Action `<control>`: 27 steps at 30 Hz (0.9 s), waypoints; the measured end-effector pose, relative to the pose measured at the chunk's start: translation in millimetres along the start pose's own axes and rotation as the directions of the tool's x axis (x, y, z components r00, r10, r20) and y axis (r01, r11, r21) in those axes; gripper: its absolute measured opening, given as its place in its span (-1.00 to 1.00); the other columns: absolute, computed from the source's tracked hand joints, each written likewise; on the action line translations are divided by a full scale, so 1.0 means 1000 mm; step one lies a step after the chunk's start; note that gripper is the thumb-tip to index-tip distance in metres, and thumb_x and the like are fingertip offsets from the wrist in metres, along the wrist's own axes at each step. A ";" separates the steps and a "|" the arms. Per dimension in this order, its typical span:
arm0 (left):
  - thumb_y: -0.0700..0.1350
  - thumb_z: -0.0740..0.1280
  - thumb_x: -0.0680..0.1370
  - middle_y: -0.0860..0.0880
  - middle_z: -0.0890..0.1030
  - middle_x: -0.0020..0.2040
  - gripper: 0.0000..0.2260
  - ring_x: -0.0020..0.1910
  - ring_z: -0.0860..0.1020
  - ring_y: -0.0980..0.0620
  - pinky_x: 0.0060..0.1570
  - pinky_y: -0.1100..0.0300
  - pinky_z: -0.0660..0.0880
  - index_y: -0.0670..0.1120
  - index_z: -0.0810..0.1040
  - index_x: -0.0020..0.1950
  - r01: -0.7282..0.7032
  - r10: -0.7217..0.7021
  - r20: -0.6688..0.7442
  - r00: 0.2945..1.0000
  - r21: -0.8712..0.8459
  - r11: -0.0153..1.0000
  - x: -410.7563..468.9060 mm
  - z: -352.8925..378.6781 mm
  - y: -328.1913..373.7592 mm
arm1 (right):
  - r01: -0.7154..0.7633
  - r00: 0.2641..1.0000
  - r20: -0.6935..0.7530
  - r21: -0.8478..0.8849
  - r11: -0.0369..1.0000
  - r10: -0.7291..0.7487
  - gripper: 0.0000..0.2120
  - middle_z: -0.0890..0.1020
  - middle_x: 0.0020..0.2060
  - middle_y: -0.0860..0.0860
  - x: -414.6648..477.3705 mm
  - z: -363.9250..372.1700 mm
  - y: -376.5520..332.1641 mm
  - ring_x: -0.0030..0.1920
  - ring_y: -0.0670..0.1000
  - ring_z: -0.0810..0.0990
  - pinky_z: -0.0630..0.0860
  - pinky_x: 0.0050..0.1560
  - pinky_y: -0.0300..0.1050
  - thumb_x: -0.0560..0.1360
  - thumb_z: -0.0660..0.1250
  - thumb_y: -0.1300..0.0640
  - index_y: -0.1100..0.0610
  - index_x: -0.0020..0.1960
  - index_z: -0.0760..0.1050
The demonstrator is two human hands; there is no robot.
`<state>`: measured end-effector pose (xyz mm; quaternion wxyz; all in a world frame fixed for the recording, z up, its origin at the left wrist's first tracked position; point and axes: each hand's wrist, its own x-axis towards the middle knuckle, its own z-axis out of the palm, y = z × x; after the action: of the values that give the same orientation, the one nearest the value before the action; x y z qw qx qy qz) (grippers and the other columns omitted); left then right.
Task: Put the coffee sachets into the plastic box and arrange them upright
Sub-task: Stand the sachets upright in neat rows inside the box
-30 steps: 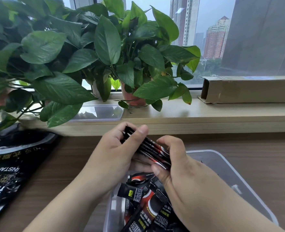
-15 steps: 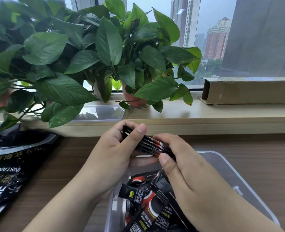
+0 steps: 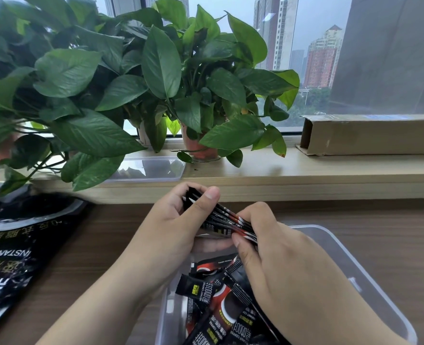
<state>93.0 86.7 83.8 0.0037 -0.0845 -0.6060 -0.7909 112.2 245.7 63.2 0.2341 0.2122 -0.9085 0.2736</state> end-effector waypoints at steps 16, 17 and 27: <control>0.01 0.44 0.39 -0.29 0.72 -0.06 -0.63 -0.13 0.72 -0.13 -0.14 0.13 0.67 -0.29 0.67 -0.02 0.132 -0.142 -0.103 0.984 -0.098 0.986 -0.031 0.013 0.008 | 0.046 0.987 -0.143 -0.140 0.989 -0.066 -0.83 0.54 -0.45 -0.13 -0.002 -0.012 -0.024 -0.51 -0.05 0.53 0.28 -0.61 -0.27 0.45 0.12 -0.10 -0.04 -0.11 0.40; -0.03 0.41 0.45 -0.28 0.72 -0.05 -0.65 -0.14 0.73 -0.12 -0.16 0.14 0.67 -0.31 0.64 0.03 0.129 -0.140 -0.094 0.986 -0.109 0.986 -0.034 0.012 0.009 | 0.077 0.988 -0.120 -0.140 0.987 -0.094 -0.82 0.54 -0.38 -0.13 -0.003 -0.009 -0.025 -0.47 -0.06 0.55 0.33 -0.59 -0.25 0.45 0.12 -0.10 -0.04 -0.10 0.42; -0.17 0.38 0.51 -0.26 0.71 -0.18 -0.76 -0.29 0.70 -0.10 -0.36 0.19 0.62 -0.36 0.62 0.00 0.117 -0.135 -0.145 0.980 -0.123 0.985 -0.049 -0.002 0.010 | 0.208 0.976 0.078 -0.059 0.976 -0.203 -0.73 0.44 -0.09 -0.16 -0.007 -0.003 -0.025 -0.32 -0.07 0.52 0.54 -0.40 -0.22 0.44 0.21 -0.18 -0.08 0.04 0.49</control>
<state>142.2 77.5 86.6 -0.0049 0.0148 -0.5620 -0.8270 131.9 230.6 71.8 0.2354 0.3068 -0.8980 0.2098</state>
